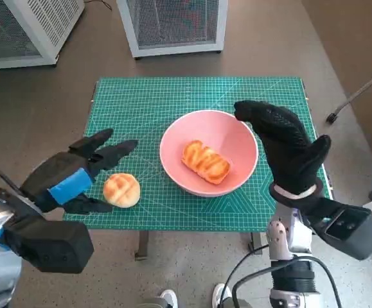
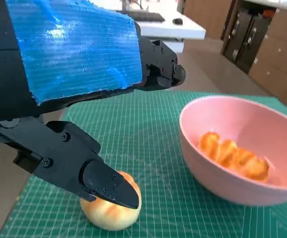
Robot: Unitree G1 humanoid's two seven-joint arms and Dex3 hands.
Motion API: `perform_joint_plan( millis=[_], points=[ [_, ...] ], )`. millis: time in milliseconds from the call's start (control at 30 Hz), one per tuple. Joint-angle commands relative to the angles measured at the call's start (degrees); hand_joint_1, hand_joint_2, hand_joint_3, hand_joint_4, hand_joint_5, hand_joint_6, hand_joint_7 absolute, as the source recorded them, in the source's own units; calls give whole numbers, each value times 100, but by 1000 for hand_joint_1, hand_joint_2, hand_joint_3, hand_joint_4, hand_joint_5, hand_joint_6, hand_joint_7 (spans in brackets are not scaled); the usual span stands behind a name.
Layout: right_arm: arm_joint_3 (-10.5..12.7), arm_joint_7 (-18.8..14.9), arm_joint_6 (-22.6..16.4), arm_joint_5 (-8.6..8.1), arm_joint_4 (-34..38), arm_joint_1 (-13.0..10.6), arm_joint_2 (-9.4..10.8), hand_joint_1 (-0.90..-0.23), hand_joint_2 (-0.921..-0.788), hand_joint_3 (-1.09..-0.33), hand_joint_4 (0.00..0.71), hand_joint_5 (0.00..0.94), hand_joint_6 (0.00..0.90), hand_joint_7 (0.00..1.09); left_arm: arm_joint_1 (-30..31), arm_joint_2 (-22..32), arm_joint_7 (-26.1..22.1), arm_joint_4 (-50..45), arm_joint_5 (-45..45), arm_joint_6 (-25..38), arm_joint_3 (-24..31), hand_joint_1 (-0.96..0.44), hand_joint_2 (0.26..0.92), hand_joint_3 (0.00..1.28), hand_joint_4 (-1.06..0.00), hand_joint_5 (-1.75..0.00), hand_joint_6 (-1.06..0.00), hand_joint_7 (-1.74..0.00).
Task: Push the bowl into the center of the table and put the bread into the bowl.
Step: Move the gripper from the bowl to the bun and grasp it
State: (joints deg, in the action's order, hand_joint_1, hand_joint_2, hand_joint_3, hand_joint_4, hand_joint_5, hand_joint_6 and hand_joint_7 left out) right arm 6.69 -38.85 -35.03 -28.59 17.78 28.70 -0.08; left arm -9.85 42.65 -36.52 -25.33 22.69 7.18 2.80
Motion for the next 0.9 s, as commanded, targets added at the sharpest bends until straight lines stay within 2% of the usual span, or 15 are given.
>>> perform_joint_plan(
  millis=[33,600,900],
  points=[
    [33,-78,157,-77,-48,-144,-81,-466,-921,-463,252,0,-1,682,-20,9,-74,78,121,184,-248,-153,719,3,-83,0,-270,-20],
    [137,-125,556,-306,-311,-251,-192,-444,-921,-445,276,10,27,676,-506,-307,171,1157,869,503,-1278,-142,720,2,-86,-2,-283,-13],
    [178,-65,760,-349,-512,-313,-196,-442,-921,-408,285,6,75,590,-818,-529,317,2066,1274,639,-1717,-106,727,4,-90,-2,-281,-7]
  ],
)
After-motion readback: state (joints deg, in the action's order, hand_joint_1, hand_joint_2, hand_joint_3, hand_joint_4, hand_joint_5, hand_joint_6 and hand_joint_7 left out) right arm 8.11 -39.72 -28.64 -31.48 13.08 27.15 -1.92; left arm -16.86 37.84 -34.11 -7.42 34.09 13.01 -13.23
